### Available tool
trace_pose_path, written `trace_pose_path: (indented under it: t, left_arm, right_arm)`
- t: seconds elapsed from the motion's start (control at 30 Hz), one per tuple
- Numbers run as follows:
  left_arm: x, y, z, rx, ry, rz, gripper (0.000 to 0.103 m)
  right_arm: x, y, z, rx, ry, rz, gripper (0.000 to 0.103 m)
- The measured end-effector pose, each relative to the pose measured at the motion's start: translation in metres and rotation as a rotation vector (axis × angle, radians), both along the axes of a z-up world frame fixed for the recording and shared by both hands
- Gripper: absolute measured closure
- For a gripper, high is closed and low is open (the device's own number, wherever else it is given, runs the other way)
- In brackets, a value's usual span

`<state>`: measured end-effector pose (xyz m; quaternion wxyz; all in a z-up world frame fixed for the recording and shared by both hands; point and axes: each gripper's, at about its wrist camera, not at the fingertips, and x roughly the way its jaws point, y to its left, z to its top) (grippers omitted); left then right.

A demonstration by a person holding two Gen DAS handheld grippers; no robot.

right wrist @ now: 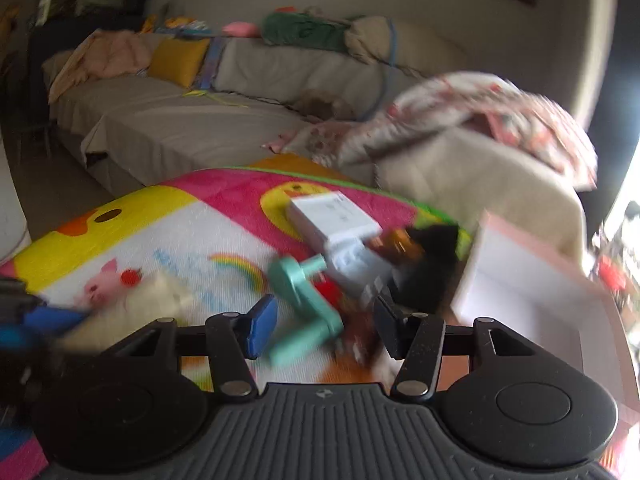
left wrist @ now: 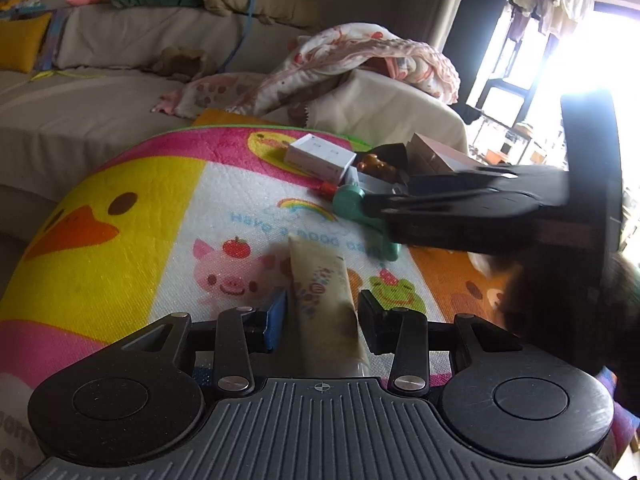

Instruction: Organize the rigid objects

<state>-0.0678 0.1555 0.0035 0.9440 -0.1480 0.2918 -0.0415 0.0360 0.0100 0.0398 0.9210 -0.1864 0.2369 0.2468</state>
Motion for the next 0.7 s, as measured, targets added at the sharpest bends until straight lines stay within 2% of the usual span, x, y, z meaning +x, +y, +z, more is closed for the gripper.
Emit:
trace_pose_path:
  t: [0.1,0.13,0.17,0.2,0.27,0.37,0.43,0.53,0.63,0.7]
  left_arm:
    - [-0.001,0.002,-0.001,-0.021,-0.005,-0.002,0.06]
    - [-0.002,0.003,-0.002,-0.028,-0.008,-0.002,0.06]
    - [-0.003,0.004,-0.002,-0.035,-0.011,-0.003,0.06]
    - [-0.003,0.004,-0.002,-0.039,-0.014,-0.004,0.06]
    - [-0.004,0.004,-0.001,-0.041,-0.022,-0.01,0.06]
    - [-0.004,-0.002,0.003,-0.015,-0.041,-0.036,0.06]
    - [-0.001,-0.008,0.006,0.004,-0.051,-0.058,0.06]
    - [0.007,-0.015,0.011,0.006,-0.059,-0.093,0.06]
    - [0.02,-0.022,0.024,-0.005,-0.074,-0.145,0.06]
    - [0.033,-0.028,0.038,0.026,-0.102,-0.18,0.06]
  right_arm:
    - [0.023,0.021,-0.008,-0.054,0.062,0.033,0.051]
    - [0.027,0.024,-0.01,-0.069,0.083,0.03,0.064]
    - [0.027,0.024,-0.011,-0.073,0.08,0.025,0.071]
    - [0.024,0.022,-0.01,-0.076,0.083,0.022,0.074]
    - [0.013,0.009,-0.005,-0.063,0.124,0.026,0.09]
    - [-0.014,-0.021,-0.003,-0.038,0.177,0.051,0.092]
    - [-0.033,-0.043,-0.003,-0.034,0.176,0.057,0.092]
    - [-0.052,-0.072,-0.005,-0.051,0.168,0.014,0.093]
    - [-0.061,-0.097,-0.009,-0.08,0.121,-0.053,0.092]
    - [-0.059,-0.111,-0.01,-0.071,0.124,-0.079,0.091]
